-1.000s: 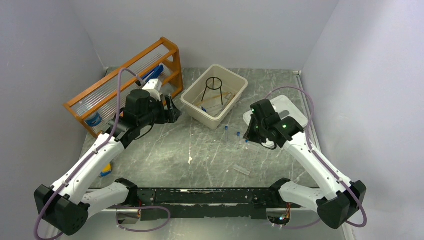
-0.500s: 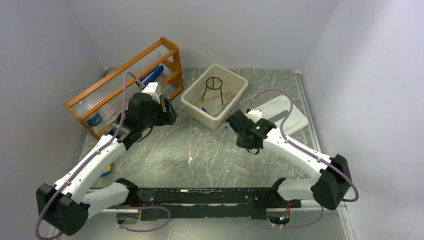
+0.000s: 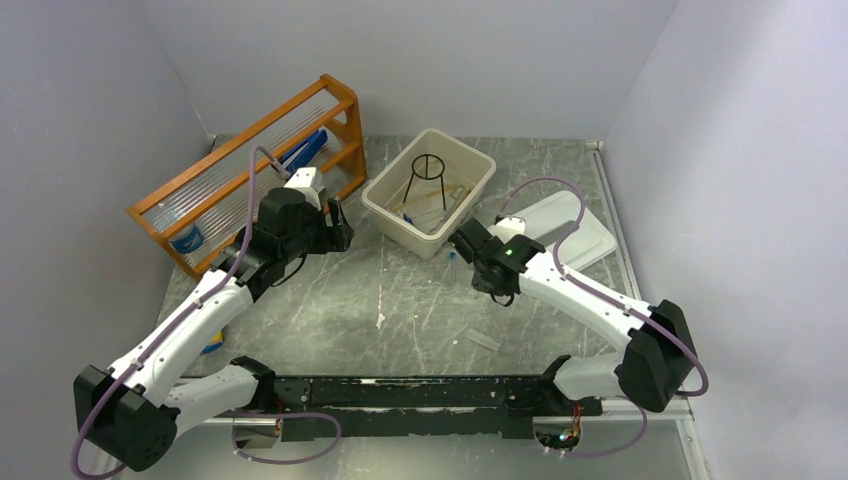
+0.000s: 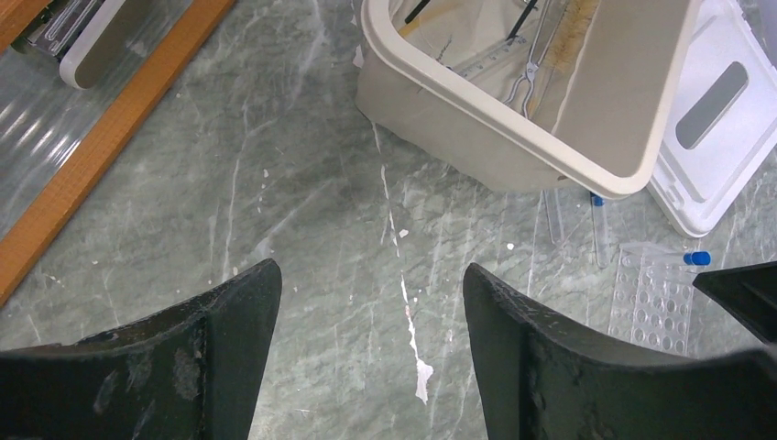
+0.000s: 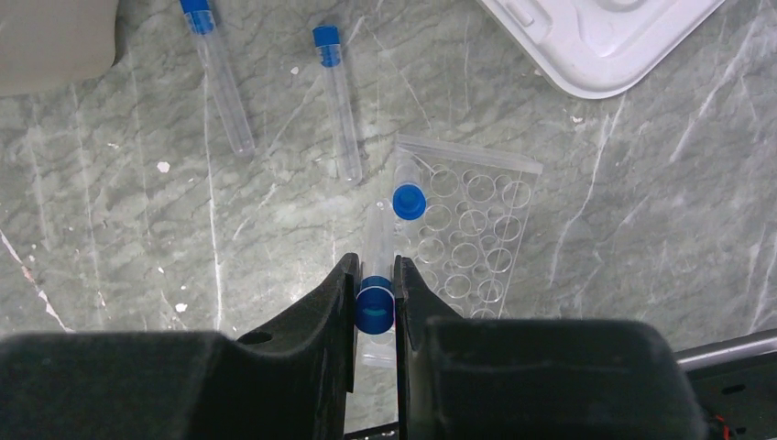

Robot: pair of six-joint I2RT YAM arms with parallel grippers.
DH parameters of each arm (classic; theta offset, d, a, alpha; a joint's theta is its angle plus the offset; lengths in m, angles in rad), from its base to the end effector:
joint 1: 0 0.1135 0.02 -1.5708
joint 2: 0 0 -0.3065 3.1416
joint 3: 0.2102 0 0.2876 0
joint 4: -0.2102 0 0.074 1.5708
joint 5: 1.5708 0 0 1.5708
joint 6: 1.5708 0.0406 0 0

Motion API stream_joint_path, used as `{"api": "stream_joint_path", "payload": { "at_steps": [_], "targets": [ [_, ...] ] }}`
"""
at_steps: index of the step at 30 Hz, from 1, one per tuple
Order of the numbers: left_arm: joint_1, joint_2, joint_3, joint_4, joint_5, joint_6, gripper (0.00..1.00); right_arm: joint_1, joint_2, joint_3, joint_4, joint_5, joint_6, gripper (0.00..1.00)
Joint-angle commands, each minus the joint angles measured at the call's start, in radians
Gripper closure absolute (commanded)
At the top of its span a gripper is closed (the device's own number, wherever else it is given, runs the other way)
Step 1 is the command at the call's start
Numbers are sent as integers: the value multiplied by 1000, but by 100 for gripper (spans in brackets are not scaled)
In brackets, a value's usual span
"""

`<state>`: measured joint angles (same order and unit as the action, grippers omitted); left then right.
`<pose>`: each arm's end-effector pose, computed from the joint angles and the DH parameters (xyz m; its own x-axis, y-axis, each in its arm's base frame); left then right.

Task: Organize the chemistry lab equipment

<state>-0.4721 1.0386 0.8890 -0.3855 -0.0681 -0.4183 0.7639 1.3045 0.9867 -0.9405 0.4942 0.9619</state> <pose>0.2240 -0.1113 0.3366 -0.5781 -0.1598 -0.8001 0.1825 0.9305 -0.3177 0.2004 0.1653 0.2739 -0.8062 0.2277 -0.5461 0.2756 0.9613 -0.0060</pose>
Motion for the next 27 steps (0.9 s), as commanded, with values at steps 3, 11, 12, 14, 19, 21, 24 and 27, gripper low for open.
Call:
{"api": "stream_joint_path", "payload": {
  "at_steps": [3, 11, 12, 14, 19, 21, 24, 27],
  "targets": [
    [7, -13, -2, 34, -26, 13, 24, -19, 19, -17, 12, 4, 6, 93],
    [7, -12, 2, 24, -41, 17, 24, -50, 26, -27, -2, -66, -40, 94],
    [7, -14, 2, 22, -45, 19, 24, -55, 28, -27, -11, -68, -41, 94],
    [6, -15, 0, 20, -47, 19, 24, -63, 21, -25, -22, -68, -48, 94],
    [7, -15, -1, 23, -41, 18, 24, -99, 15, -27, 0, -112, -75, 94],
    [6, -14, 1, 21, -46, 21, 24, -107, 28, -28, 6, -126, -88, 93],
    [6, -14, 1, 18, -48, 24, 24, -110, 46, -36, 28, -144, -103, 90],
    [7, -15, 5, 11, -58, 27, 24, -115, 57, -41, 46, -145, -107, 87]
  ]
}}
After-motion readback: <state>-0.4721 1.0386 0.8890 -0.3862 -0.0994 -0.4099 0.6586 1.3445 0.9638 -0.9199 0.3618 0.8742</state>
